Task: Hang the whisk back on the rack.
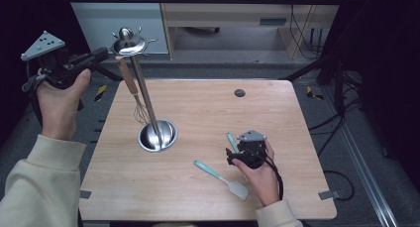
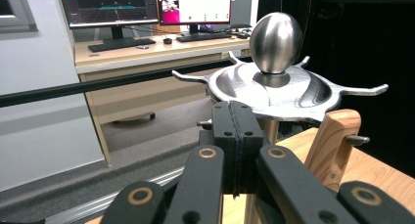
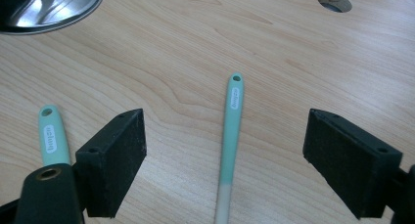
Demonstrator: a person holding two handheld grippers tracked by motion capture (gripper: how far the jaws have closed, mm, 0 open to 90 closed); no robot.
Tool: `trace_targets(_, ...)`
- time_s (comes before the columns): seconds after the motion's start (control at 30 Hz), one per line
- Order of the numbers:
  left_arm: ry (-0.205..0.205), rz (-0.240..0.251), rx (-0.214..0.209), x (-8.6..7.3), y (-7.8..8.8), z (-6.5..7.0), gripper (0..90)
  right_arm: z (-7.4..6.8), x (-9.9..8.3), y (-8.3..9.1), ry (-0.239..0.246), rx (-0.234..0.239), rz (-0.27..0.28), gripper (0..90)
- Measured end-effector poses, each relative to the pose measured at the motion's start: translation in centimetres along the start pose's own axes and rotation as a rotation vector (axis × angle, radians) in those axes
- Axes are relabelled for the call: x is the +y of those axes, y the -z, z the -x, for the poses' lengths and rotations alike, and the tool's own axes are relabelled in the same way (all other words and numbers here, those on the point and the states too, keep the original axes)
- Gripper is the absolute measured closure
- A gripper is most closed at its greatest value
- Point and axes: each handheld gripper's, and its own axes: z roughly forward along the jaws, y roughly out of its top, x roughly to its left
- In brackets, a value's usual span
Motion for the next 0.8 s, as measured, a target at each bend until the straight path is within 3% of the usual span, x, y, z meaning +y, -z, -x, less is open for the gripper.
trace_targets(0.27,0.015,0.004,-0.006,0.0,-0.4,-0.7,90.0,0.0,0.0,0.0,0.006,0.002,-0.001,16.5)
trace_targets(0.8,0.004,0.007,-0.039,0.2,-1.6,-1.5,90.0,-0.1,0.0,-0.1,0.007,0.002,-0.004,16.4)
